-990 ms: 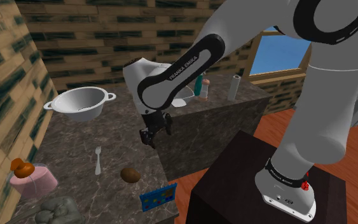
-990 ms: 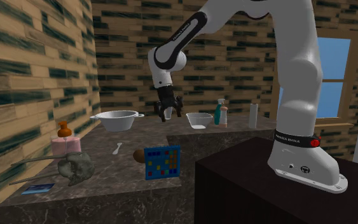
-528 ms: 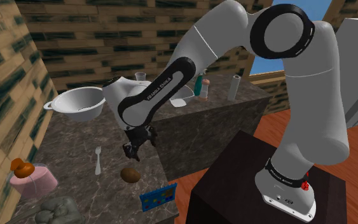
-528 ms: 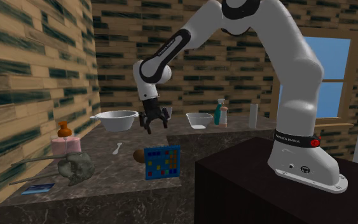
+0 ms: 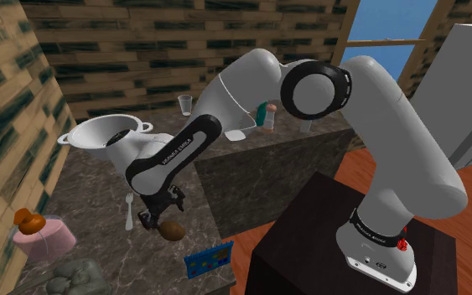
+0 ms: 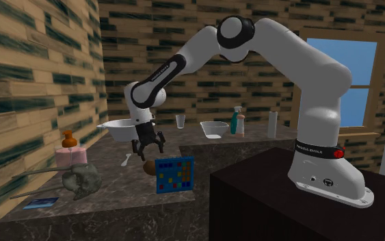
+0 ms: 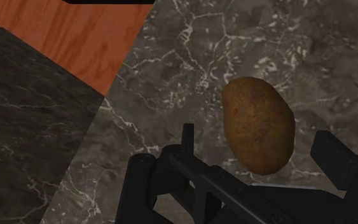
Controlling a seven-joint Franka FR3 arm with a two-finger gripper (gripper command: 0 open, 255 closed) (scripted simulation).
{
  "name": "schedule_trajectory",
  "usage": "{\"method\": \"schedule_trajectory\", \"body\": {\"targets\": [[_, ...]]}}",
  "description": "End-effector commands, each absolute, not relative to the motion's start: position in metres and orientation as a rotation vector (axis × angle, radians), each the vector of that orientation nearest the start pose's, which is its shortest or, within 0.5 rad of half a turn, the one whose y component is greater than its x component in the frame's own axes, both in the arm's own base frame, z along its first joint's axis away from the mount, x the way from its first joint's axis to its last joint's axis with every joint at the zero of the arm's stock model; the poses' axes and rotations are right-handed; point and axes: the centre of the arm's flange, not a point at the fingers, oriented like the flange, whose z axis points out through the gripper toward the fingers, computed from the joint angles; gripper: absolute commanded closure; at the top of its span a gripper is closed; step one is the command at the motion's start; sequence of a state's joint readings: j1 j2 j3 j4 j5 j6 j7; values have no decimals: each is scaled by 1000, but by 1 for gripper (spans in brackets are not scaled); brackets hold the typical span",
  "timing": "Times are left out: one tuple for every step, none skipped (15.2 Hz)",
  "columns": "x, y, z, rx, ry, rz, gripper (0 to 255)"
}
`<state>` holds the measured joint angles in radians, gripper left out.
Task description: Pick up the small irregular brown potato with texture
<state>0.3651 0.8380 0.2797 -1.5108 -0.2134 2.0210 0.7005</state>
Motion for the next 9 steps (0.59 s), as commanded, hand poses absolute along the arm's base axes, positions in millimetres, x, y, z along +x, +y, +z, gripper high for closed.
{"method": "schedule_trajectory", "body": {"targets": [[567, 388, 146, -3266, -18, 417, 0], [567, 388, 141, -3266, -18, 417, 0], [567, 388, 136, -3266, -18, 417, 0], [567, 388, 130, -3266, -18, 417, 0], [567, 388, 125, -3266, -18, 417, 0], [567, 388, 120, -3266, -18, 417, 0], [567, 388, 115, -3266, -18, 417, 0], [567, 388, 106, -3266, -18, 417, 0], [567, 388, 106, -3266, -18, 417, 0]]}}
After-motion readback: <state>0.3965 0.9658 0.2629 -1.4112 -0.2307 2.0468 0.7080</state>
